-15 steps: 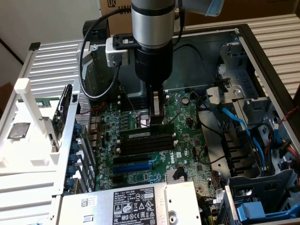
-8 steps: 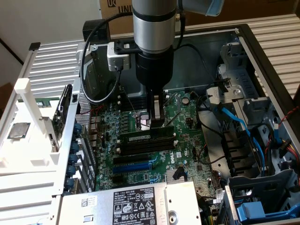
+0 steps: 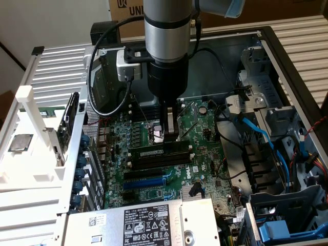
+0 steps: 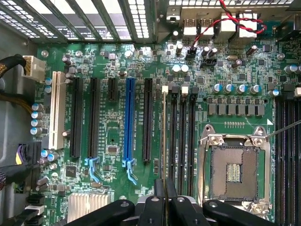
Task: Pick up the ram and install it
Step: 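Insert the ram into the slot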
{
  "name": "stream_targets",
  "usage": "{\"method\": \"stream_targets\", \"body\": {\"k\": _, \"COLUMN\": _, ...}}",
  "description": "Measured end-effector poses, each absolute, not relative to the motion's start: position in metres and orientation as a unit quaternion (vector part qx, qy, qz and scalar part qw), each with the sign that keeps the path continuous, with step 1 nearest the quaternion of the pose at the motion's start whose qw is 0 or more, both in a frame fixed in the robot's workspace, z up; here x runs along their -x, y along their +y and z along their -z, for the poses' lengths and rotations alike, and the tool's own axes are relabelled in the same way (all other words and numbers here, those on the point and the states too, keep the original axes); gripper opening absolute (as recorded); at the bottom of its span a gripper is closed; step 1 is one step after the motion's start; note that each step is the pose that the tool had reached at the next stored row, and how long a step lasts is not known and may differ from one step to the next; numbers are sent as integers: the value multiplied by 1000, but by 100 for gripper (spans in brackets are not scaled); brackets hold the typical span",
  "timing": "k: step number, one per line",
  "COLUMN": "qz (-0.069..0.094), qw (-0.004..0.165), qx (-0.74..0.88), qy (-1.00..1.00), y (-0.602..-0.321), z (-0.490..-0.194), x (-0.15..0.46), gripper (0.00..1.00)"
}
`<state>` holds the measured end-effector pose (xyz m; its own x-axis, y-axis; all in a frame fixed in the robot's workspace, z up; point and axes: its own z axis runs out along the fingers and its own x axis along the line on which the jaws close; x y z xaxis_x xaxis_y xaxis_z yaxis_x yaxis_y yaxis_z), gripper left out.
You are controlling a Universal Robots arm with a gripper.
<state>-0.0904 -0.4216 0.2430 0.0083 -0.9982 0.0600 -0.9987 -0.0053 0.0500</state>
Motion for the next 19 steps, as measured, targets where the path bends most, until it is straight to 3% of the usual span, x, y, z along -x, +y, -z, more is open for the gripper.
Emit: {"method": "stream_targets", "body": {"k": 19, "qz": -3, "qw": 39, "qx": -704, "qy": -709, "y": -424, "z": -242, "x": 87, "gripper": 12}}
